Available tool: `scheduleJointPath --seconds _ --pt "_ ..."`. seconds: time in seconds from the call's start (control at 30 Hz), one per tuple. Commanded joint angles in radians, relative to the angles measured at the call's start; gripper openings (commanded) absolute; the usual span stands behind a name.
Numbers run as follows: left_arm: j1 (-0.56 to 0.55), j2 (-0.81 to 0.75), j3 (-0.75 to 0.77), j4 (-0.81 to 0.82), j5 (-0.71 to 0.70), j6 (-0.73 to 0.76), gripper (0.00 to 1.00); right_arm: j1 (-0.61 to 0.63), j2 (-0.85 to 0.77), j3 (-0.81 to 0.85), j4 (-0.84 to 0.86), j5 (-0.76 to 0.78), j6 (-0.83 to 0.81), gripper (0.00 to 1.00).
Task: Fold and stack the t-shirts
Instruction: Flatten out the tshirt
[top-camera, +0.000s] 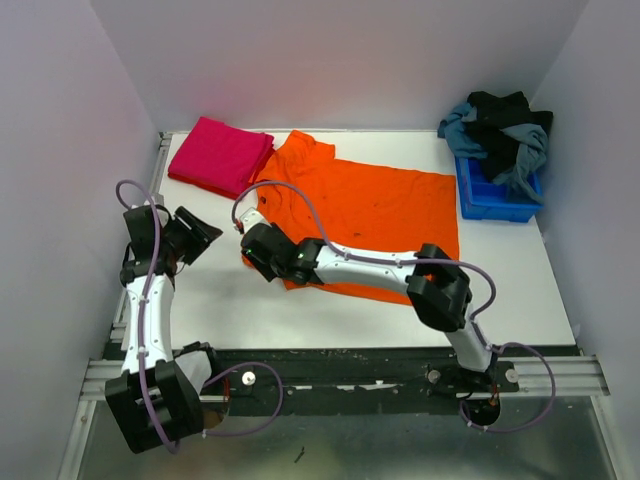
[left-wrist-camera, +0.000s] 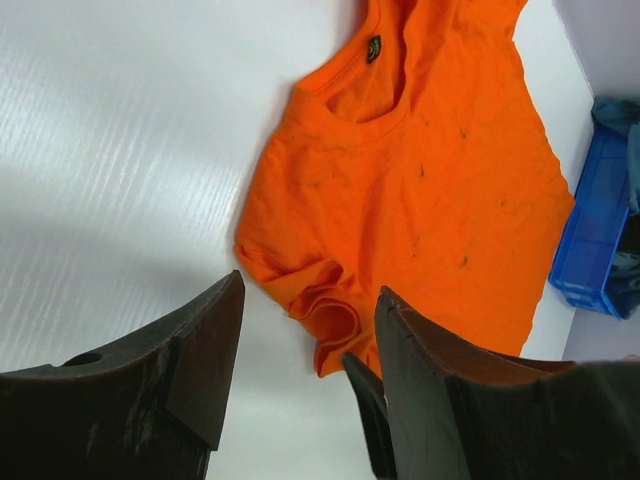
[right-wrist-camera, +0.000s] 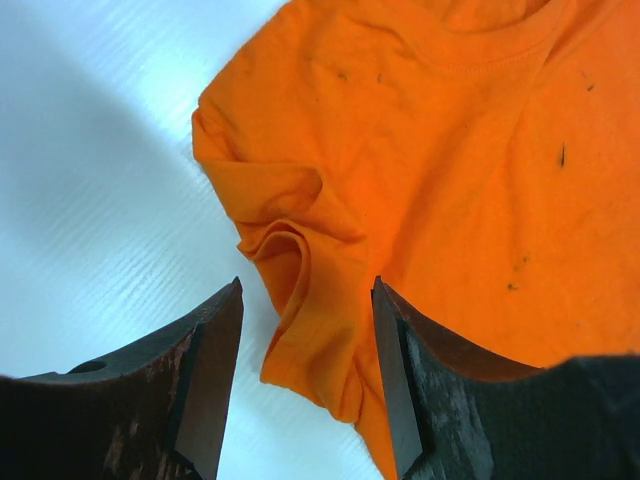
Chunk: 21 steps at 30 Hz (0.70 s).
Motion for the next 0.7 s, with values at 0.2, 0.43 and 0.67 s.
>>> scheduleJointPath --seconds 0.2,0.43,0.67 --pt "0.003 0.007 0.045 -0.035 -0.046 0.037 0.64 0.023 0.122 0.113 -0.112 0.212 -0.078 0.63" --pt "0.001 0.009 0.009 0.011 -0.016 0.006 0.64 0.018 0.119 0.108 -0.109 0.272 -0.08 0.55" --pt "-0.045 -0.011 -0.07 0.089 0.006 -0.072 0.64 -0.034 0.053 0.041 -0.089 0.142 -0.026 0.21"
